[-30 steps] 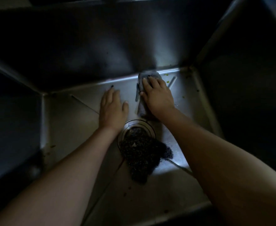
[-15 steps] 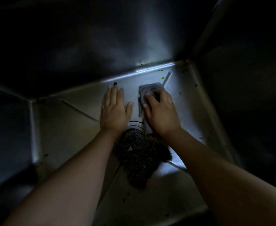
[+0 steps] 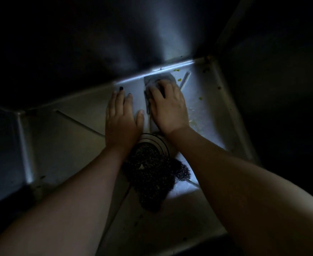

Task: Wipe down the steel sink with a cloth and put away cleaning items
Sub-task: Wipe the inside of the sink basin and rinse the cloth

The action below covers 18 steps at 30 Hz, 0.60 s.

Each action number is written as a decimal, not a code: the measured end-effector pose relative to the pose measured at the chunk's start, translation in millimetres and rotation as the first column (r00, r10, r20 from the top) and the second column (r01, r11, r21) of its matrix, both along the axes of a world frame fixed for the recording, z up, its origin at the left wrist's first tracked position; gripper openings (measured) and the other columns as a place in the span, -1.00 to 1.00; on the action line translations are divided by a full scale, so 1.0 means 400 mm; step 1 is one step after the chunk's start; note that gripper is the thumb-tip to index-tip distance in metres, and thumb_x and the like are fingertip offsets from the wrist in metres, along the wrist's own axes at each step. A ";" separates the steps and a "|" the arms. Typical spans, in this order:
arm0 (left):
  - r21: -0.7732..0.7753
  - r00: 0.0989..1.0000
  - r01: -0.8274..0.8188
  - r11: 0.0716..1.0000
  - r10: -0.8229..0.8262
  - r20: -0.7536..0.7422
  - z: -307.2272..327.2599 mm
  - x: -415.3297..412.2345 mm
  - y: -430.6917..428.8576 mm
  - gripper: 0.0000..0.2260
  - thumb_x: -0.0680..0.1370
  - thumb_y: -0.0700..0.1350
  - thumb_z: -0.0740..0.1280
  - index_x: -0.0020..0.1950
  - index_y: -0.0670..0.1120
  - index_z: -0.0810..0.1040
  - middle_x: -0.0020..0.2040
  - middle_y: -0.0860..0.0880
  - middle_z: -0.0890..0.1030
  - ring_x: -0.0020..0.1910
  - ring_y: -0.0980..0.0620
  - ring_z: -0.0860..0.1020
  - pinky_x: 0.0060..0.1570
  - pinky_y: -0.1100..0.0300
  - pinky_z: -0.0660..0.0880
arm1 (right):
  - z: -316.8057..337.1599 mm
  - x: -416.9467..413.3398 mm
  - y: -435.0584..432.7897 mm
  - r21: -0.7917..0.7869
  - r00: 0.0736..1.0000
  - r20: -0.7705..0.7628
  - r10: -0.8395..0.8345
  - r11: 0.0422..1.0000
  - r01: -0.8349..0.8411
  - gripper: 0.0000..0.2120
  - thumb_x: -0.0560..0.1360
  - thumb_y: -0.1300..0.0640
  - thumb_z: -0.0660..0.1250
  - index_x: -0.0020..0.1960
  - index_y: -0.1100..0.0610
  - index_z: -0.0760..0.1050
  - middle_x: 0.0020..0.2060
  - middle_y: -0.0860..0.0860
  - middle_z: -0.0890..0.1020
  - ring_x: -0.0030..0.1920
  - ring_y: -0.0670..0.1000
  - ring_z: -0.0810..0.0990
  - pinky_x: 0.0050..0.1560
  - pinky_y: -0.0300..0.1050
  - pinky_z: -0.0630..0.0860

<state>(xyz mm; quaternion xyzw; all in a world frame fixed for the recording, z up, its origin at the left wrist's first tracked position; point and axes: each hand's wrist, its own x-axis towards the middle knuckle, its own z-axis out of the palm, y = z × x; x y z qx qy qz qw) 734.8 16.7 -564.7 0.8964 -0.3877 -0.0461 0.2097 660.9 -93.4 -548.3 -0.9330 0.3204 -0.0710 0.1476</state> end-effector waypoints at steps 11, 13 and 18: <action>0.005 1.000 0.009 1.000 -0.009 0.017 0.005 0.003 -0.001 -0.56 0.47 -0.10 0.29 0.28 -0.31 0.41 0.35 -0.31 0.37 0.39 -0.28 0.27 0.40 -0.10 0.17 | 0.007 -0.007 -0.044 0.025 0.997 -0.072 0.007 1.000 -0.005 -0.60 0.60 0.10 0.10 0.41 0.14 0.32 0.41 0.15 0.31 0.44 0.16 0.20 0.41 -0.03 0.13; 0.016 1.000 0.011 1.000 -0.011 0.023 0.005 0.003 -0.002 -0.55 0.46 -0.11 0.29 0.28 -0.32 0.41 0.35 -0.32 0.37 0.39 -0.29 0.27 0.39 -0.10 0.17 | 0.010 -0.044 -0.025 0.036 0.998 -0.035 -0.049 0.998 0.050 -0.62 0.57 0.13 0.17 0.36 0.19 0.40 0.35 0.21 0.39 0.39 0.23 0.30 0.39 0.04 0.21; 0.029 0.999 0.020 0.999 -0.022 0.041 0.004 0.002 -0.001 -0.56 0.47 -0.09 0.22 0.26 -0.33 0.42 0.32 -0.35 0.39 0.37 -0.32 0.30 0.38 -0.11 0.19 | 0.012 -0.102 0.044 0.014 0.992 0.013 -0.124 0.992 0.124 -0.63 0.44 0.20 0.32 0.23 0.23 0.53 0.21 0.27 0.54 0.23 0.34 0.48 0.21 0.18 0.42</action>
